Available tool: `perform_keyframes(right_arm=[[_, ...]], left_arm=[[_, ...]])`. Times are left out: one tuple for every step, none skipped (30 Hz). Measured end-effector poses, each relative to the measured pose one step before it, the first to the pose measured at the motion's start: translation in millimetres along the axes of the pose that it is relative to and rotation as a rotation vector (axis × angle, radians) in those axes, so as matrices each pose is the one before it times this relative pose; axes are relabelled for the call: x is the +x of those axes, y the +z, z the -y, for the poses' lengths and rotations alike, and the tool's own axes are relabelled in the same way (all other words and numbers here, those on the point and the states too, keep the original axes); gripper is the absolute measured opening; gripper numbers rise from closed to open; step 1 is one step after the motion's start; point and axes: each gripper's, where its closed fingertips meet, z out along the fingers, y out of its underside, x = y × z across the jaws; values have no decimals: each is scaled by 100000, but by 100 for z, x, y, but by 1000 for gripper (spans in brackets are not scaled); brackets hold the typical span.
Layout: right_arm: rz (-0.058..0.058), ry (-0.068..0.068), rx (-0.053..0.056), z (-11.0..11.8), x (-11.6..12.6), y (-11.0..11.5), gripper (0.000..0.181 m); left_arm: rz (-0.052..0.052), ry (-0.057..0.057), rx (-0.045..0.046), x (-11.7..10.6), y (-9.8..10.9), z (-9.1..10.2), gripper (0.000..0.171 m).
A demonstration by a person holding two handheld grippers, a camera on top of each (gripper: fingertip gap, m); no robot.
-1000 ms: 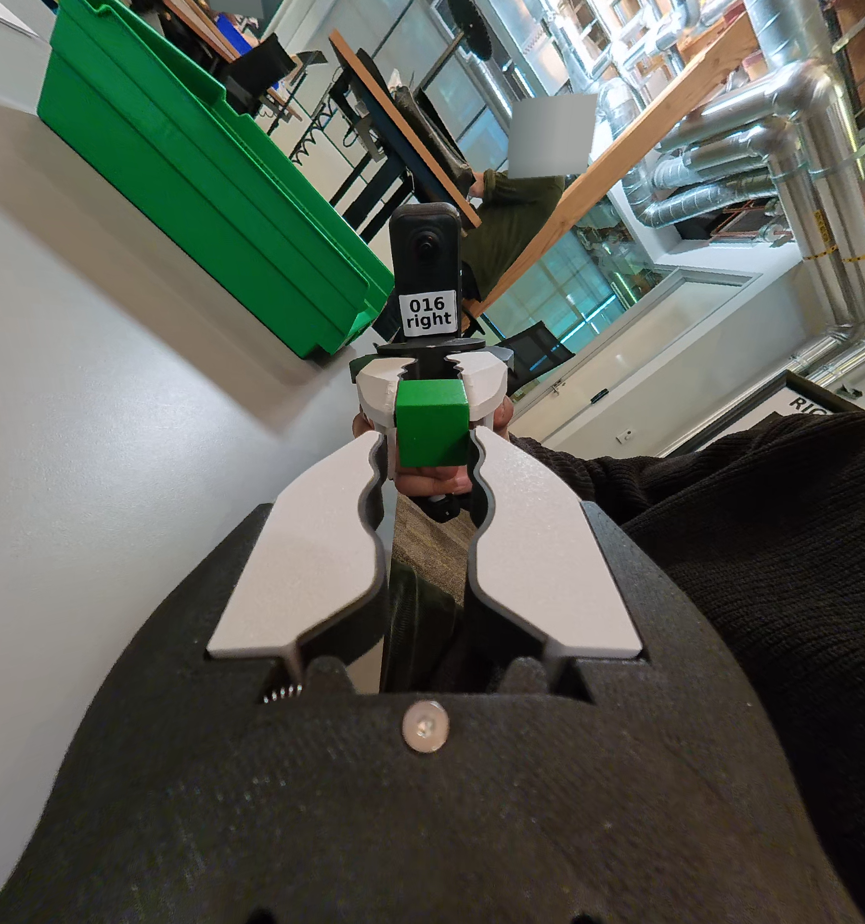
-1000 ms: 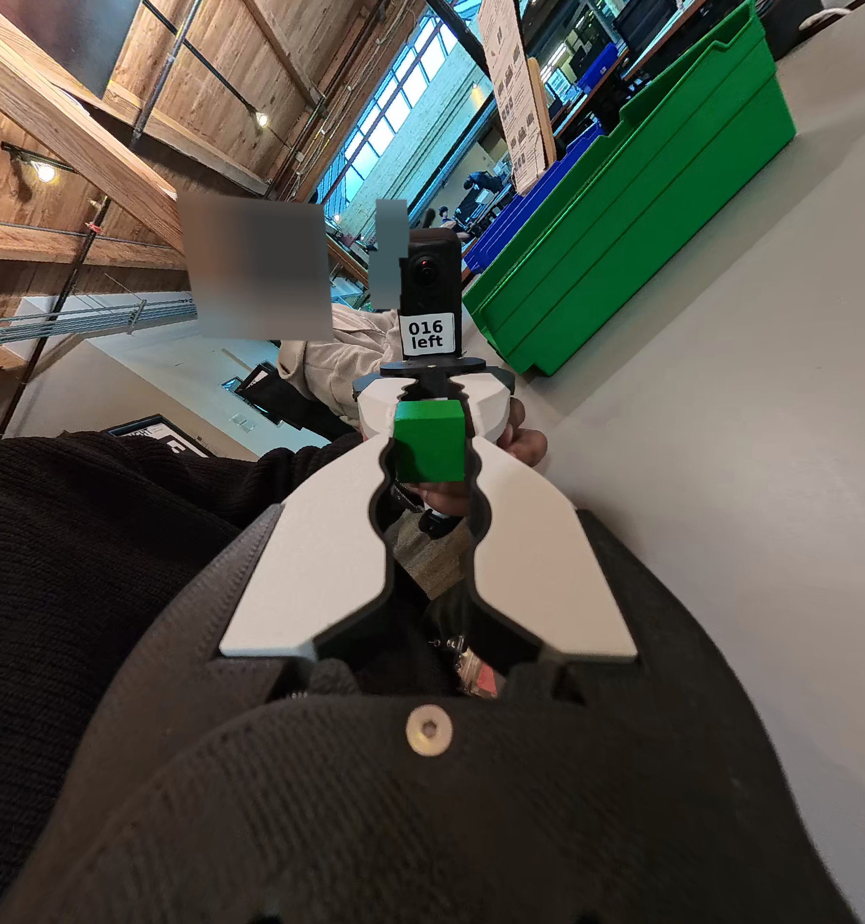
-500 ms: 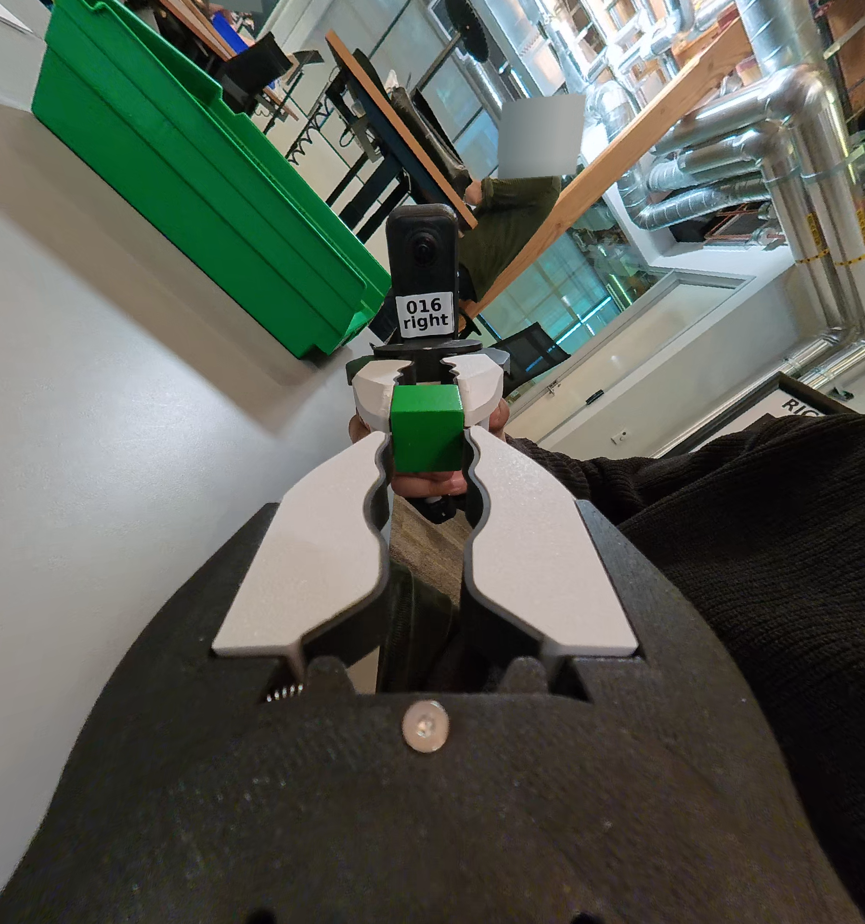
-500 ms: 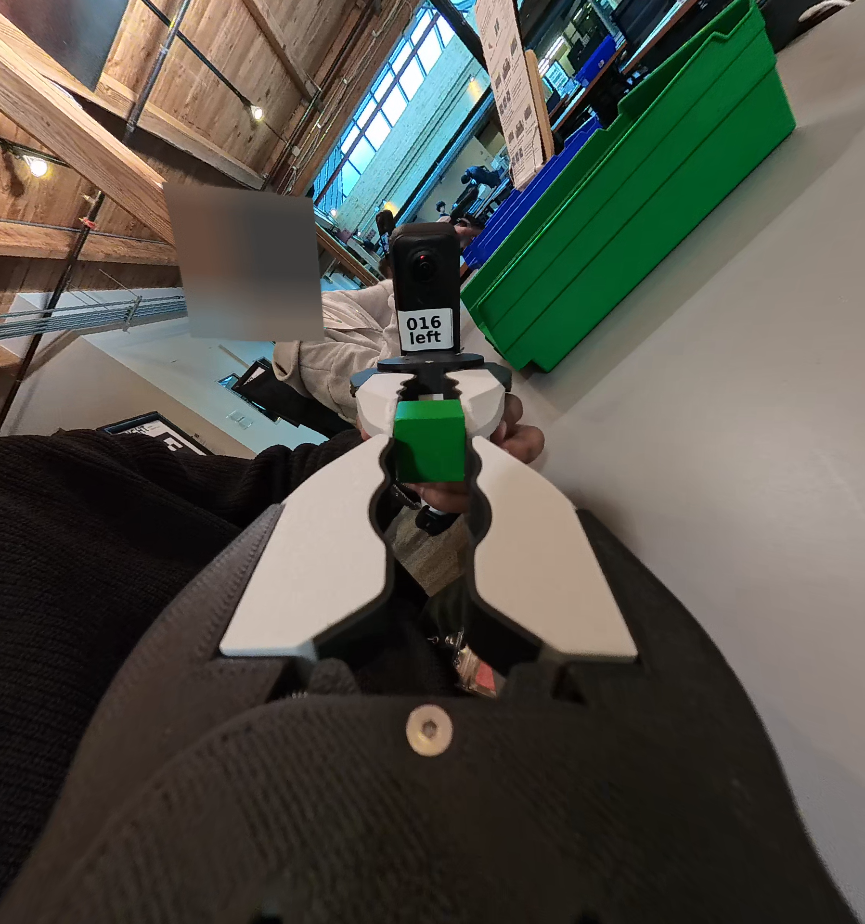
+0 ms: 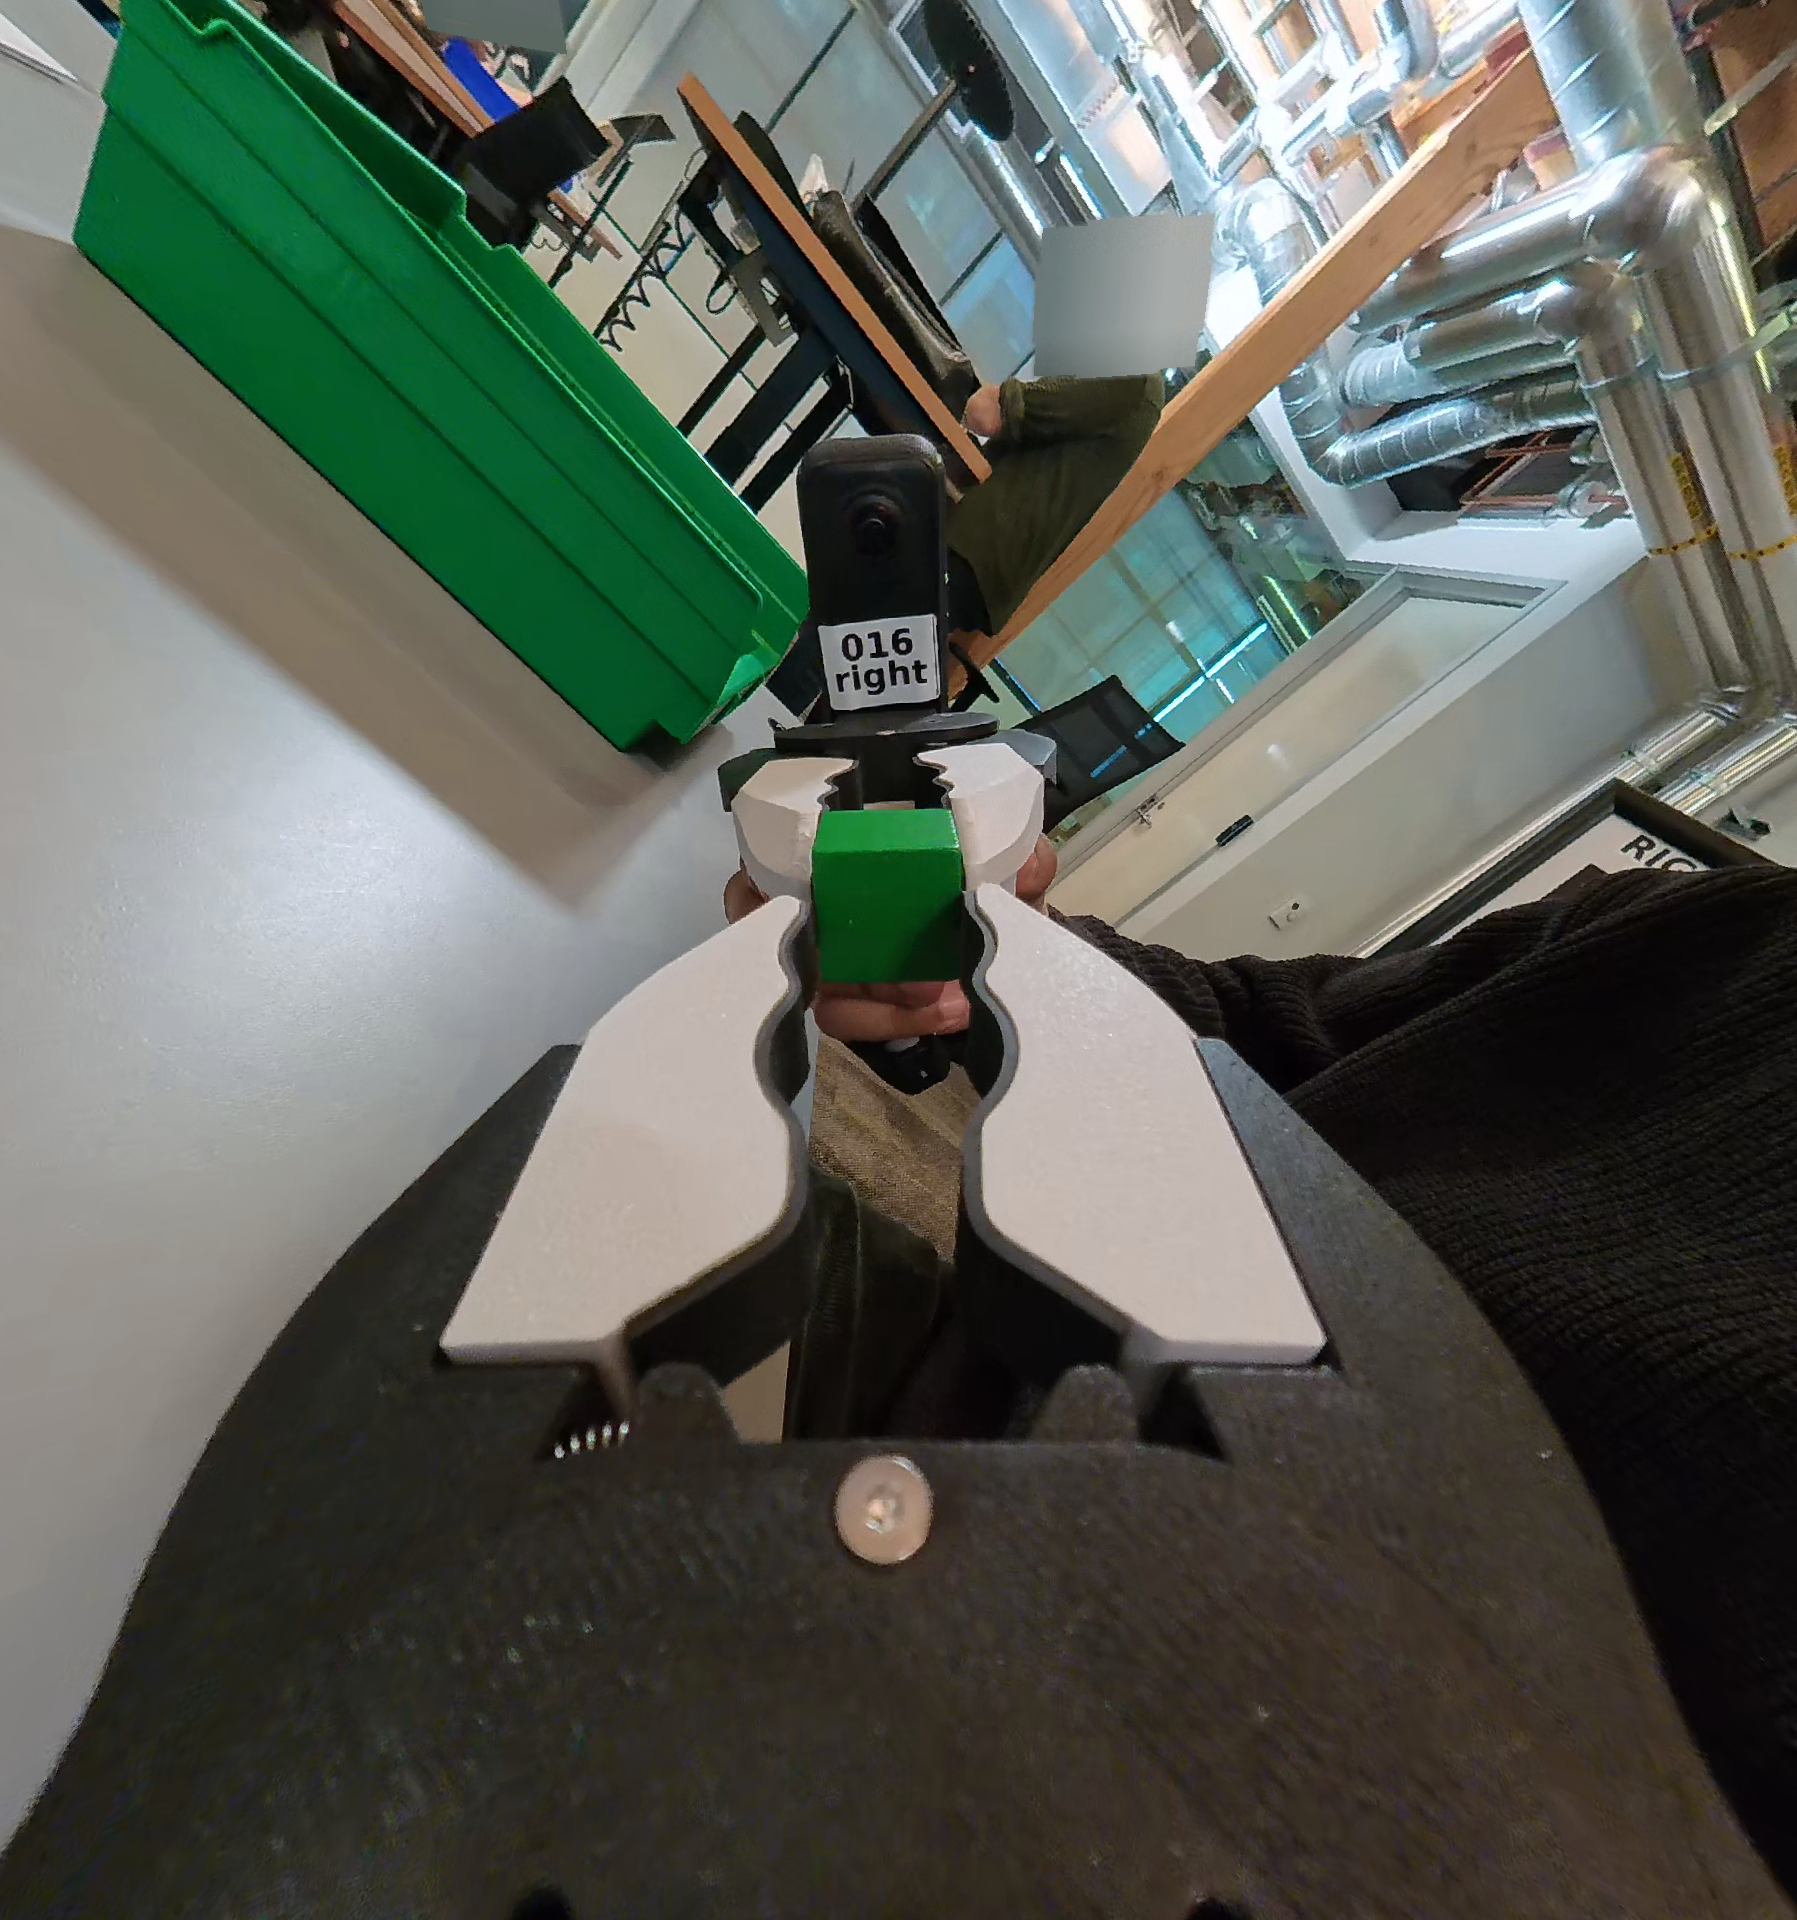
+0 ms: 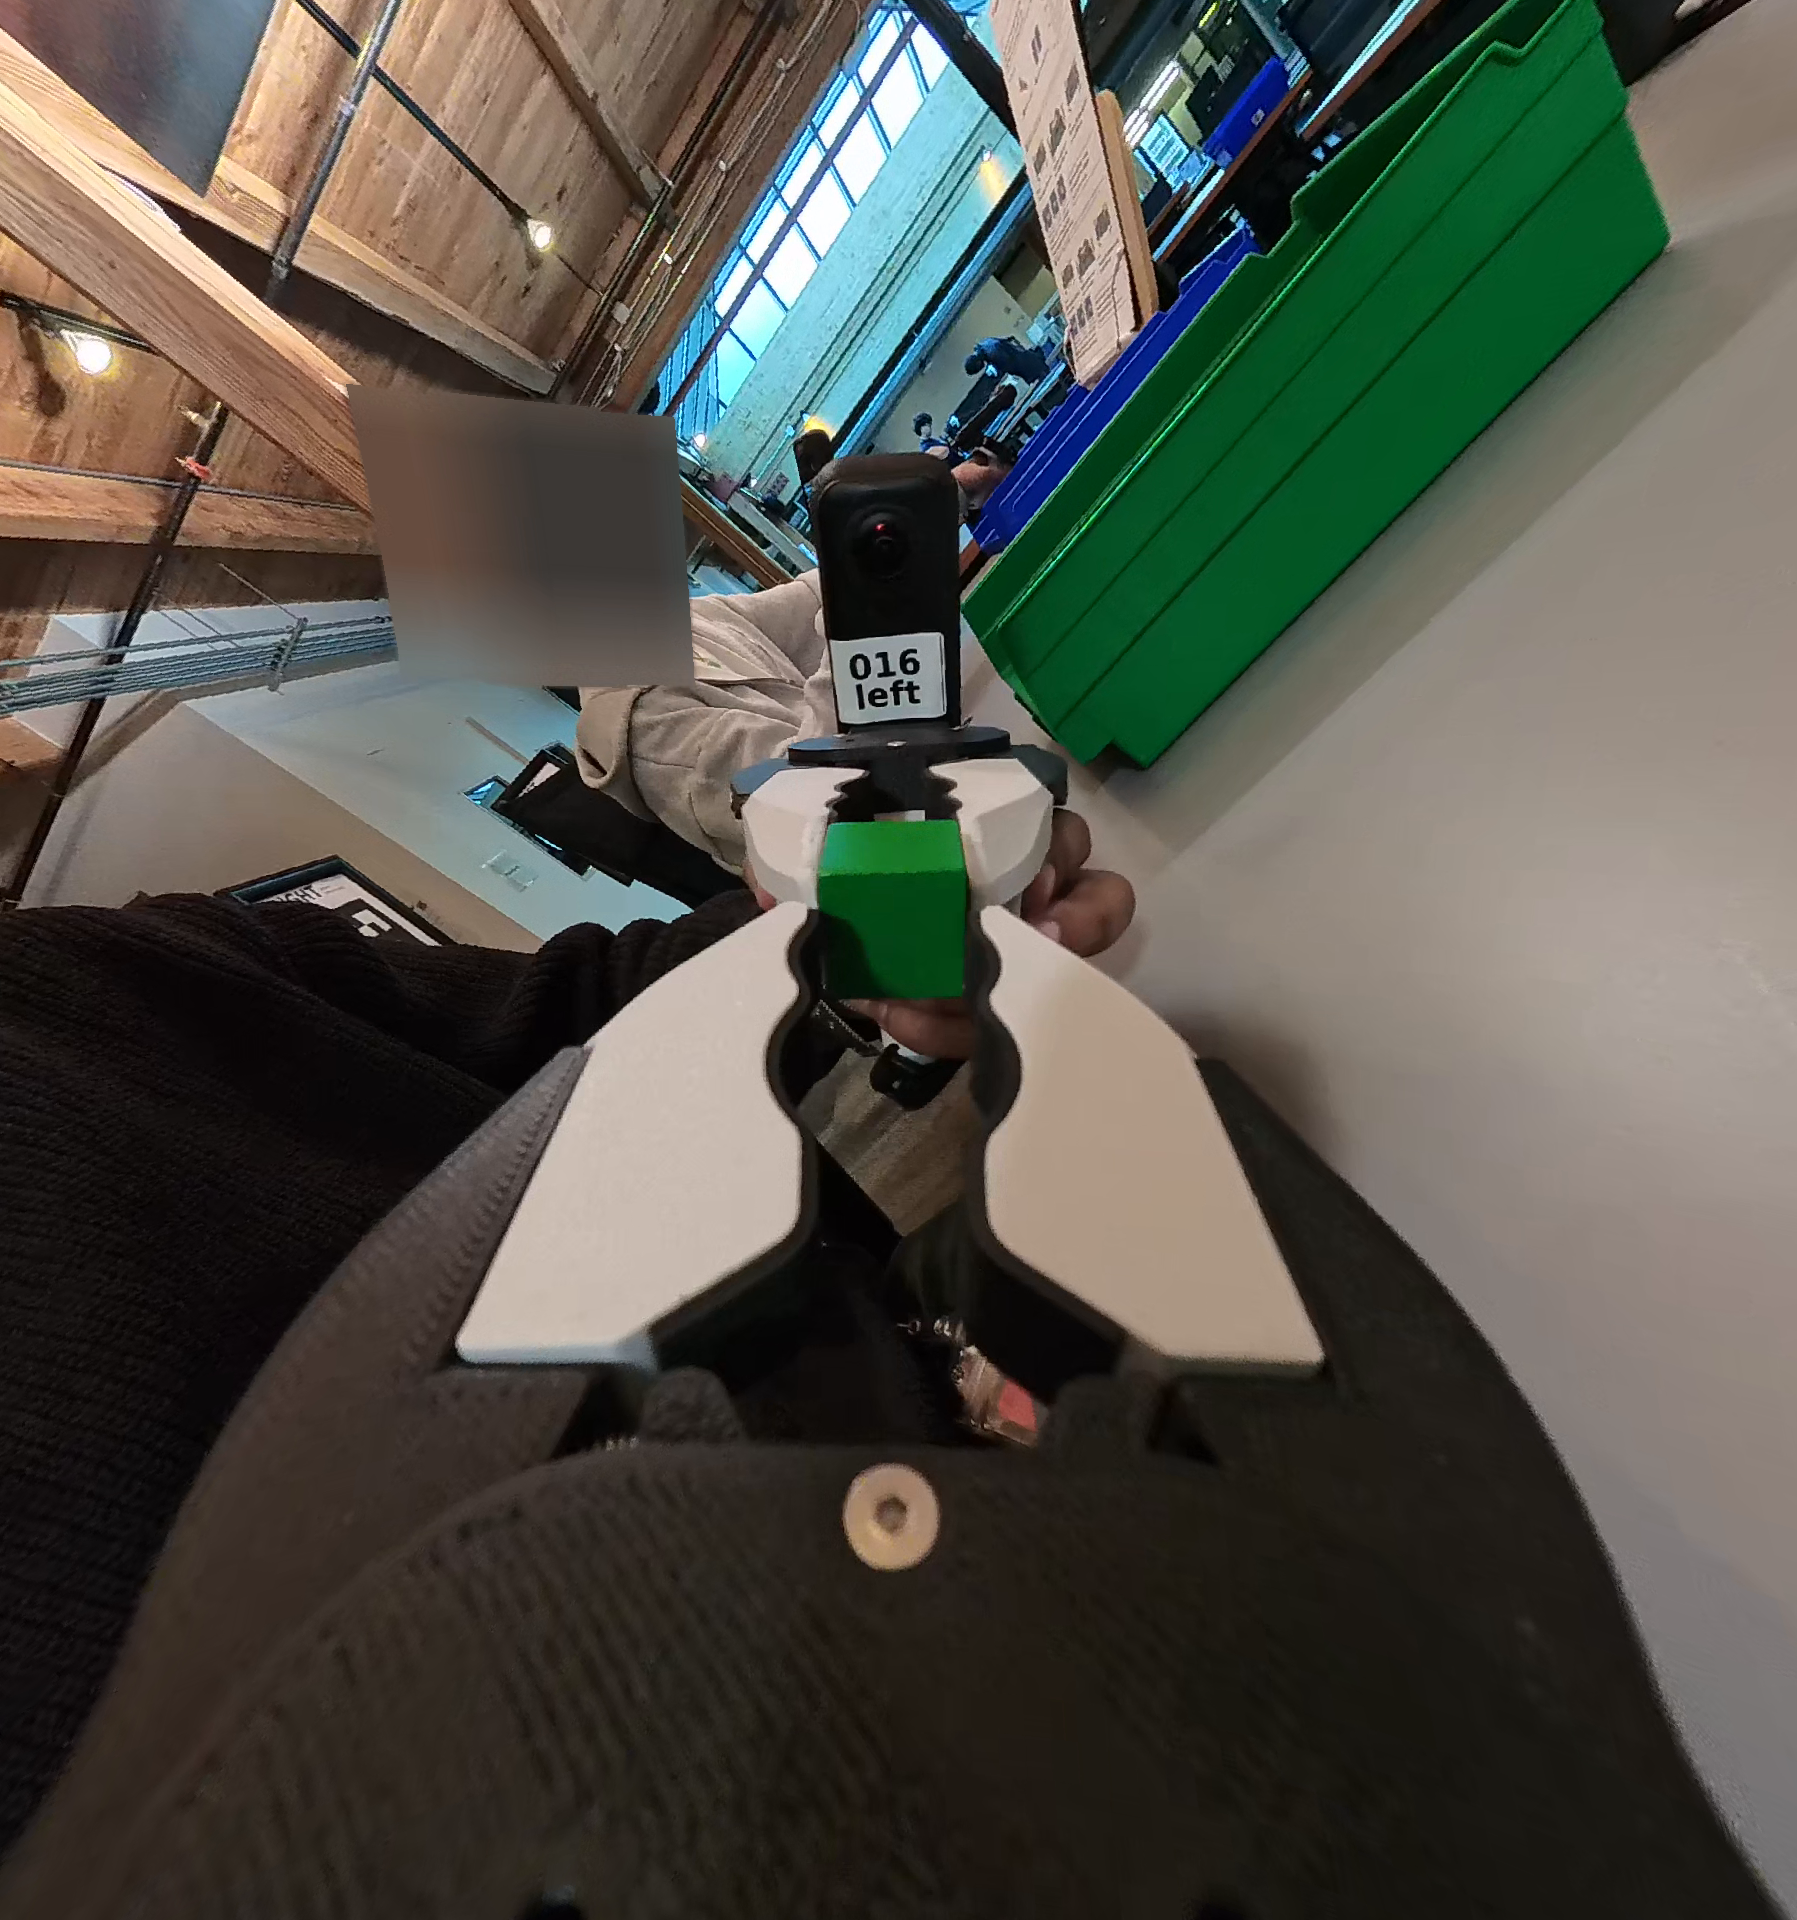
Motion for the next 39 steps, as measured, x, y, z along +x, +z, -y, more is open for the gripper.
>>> perform_keyframes(right_arm=[[-119, -28, -42, 7, 14, -9, 26], [-430, -201, -14, 13, 55, -14, 26], [-657, -388, -67, 8, 86, -25, 26], [-499, -304, 37, 23, 60, -31, 26], [-166, -2, 375, 70, 32, -56, 26], [46, 187, 615, 111, -3, -73, 26], [49, 140, 674, 126, -8, -68, 26], [6, -11, 465, 100, -16, -69, 26], [-192, -293, 336, 99, -10, -76, 26], [-329, -733, 526, 166, -47, -87, 26], [-162, -1024, 480, 220, -159, -120, 26], [-273, -1405, 423, 373, -277, -176, 26], [-418, -2120, 1297, 709, -421, -273, 26], [-556, -2678, 1740, 1107, -535, -384, 26], [-841, -3565, 1129, 1406, -582, -590, 26], [-1879, -5717, 530, 1631, -486, -907, 26], [-4214, -8179, -88, 1743, -88, -1269, 26], [-7200, -9832, -1066, 1714, 628, -1587, 26], [-9230, -10348, -2255, 1533, 1392, -1784, 26], [-10087, -9723, -4085, 1102, 2104, -1793, 26], [-11754, -7867, -7060, 399, 2936, -1683, 26], [-11941, -5337, -10637, -513, 3470, -1360, 26], [-8430, -4001, -12949, -1248, 3297, -863, 26], [-5398, -3096, -12762, -1644, 2938, -361, 26], [-2815, -2658, -11411, -1747, 2449, 65, 26], [-351, -3232, -9822, -1665, 1838, 395, 26], [310, -4142, -8228, -1525, 1414, 630, 26], [946, -5713, -7415, -1412, 965, 806, 26], [1036, -7088, -7146, -1324, 624, 944, 27], [191, -7313, -7170, -1213, 462, 1011, 27], [55, -6851, -7466, -1041, 279, 1019, 27], [834, -6388, -6988, -748, 48, 970, 27], [1823, -5878, -4821, -275, -154, 824, 27], [2187, -5074, -2596, 97, -217, 673, 27], [3022, -4232, -1579, 278, -307, 546, 27], [3064, -2914, -778, 382, -260, 443, 27], [2335, -1967, -607, 373, -151, 356, 27], [2340, -1860, -762, 267, -200, 304, 27], [1796, -1868, -676, 197, -185, 233, 27]], left_arm=[[256, 81, 138, -22, 10, 15, 26], [786, 300, 450, -89, -11, 56, 26], [1001, 482, 483, -108, -17, 53, 26], [592, 427, 431, -73, -27, 55, 26], [184, 19, 378, -29, -42, 73, 26], [46, -315, 420, -28, -38, 78, 27], [72, -377, 645, -44, -50, 114, 28], [156, -423, 629, -49, -39, 94, 29], [211, -447, 500, -55, -34, 76, 29], [130, -380, 383, -42, -27, 67, 30], [125, -287, 316, -40, -45, 67, 30], [190, -181, 296, -44, -39, 66, 31], [352, -119, 145, -67, -55, 59, 31], [995, -59, -281, -186, -73, -8, 31], [2385, -161, -838, -409, -67, -105, 30], [2315, -196, -861, -416, -41, -149, 30], [695, -226, -466, -178, -10, -111, 30], [-113, -549, -345, -47, 24, -68, 30], [25, -434, -264, -40, 42, -49, 30], [482, 128, -34, -89, 33, -16, 30], [1133, 816, 8, -163, 44, -16, 29], [2070, 1625, -204, -237, 51, -38, 29], [2713, 2511, -438, -275, 66, -59, 28], [2716, 3128, -785, -209, 57, -46, 28], [2625, 3273, -1363, -141, 7, -31, 29], [2726, 3119, -947, -159, -68, 38, 29], [3156, 2636, -38, -248, -135, 111, 29], [3468, 1950, 1025, -324, -185, 207, 29], [3040, 983, 1811, -292, -215, 271, 29], [2218, -56, 1888, -217, -217, 255, 29], [1792, -928, 2111, -182, -246, 234, 29], [1386, -1466, 2435, -147, -263, 238, 28], [938, -2011, 2183, -104, -238, 159, 28], [348, -2364, 1537, -35, -215, 55, 27], [-151, -2378, 535, 27, -156, -72, 27], [-116, -2247, -511, 6, -113, -208, 27], [395, -1882, -1054, -33, -70, -259, 27], [483, -1244, -1149, -27, -40, -270, 27], [233, -763, -1116, 45, -11, -262, 27]])
